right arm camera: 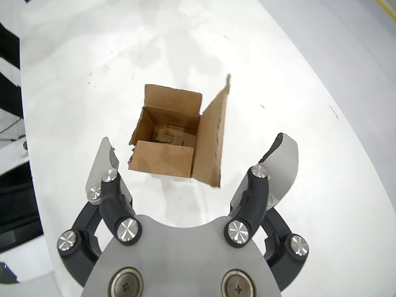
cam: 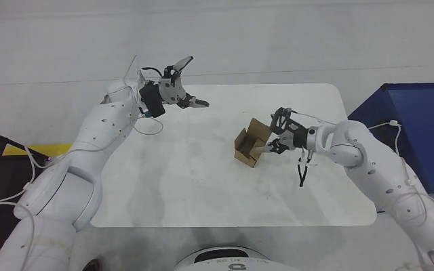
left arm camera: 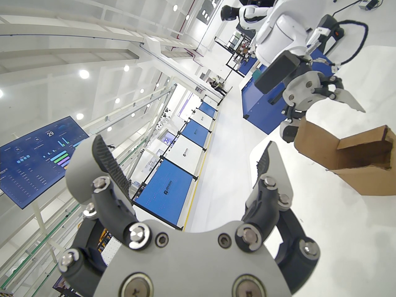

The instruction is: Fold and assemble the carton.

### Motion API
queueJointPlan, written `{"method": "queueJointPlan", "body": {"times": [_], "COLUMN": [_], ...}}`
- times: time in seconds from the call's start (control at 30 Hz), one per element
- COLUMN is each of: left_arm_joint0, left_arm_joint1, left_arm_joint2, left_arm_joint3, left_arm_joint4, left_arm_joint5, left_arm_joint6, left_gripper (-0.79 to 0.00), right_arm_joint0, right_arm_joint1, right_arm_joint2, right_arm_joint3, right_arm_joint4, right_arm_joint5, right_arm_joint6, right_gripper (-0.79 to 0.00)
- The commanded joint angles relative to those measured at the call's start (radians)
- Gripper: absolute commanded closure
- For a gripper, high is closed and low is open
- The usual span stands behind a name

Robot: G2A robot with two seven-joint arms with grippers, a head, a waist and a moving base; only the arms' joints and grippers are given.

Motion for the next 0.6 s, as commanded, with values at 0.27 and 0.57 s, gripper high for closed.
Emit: {"method": "queueJointPlan", "body": {"times": [0.27,0.57], "left_arm_joint0": [-0.006,-0.1], "left_arm_joint1": [0.005,0.006], "left_arm_joint2": [0.017,0.188], "left_arm_joint3": [0.018,-0.125], "left_arm_joint4": [0.086,0.606], "left_arm_joint5": [0.038,0.01], "left_arm_joint6": [-0.131,-0.38], "left_gripper": [-0.785,-0.785], "right_arm_joint0": [-0.337,-0.279], "right_arm_joint1": [0.035,0.006], "right_arm_joint2": [0.176,0.115], "right_arm_joint3": [0.067,0.124], "right_arm_joint4": [-0.203,-0.243], "right_arm_joint5": [0.006,-0.063], "right_arm_joint6": [-0.566,-0.572], "right_gripper": [-0.785,-0.785]}}
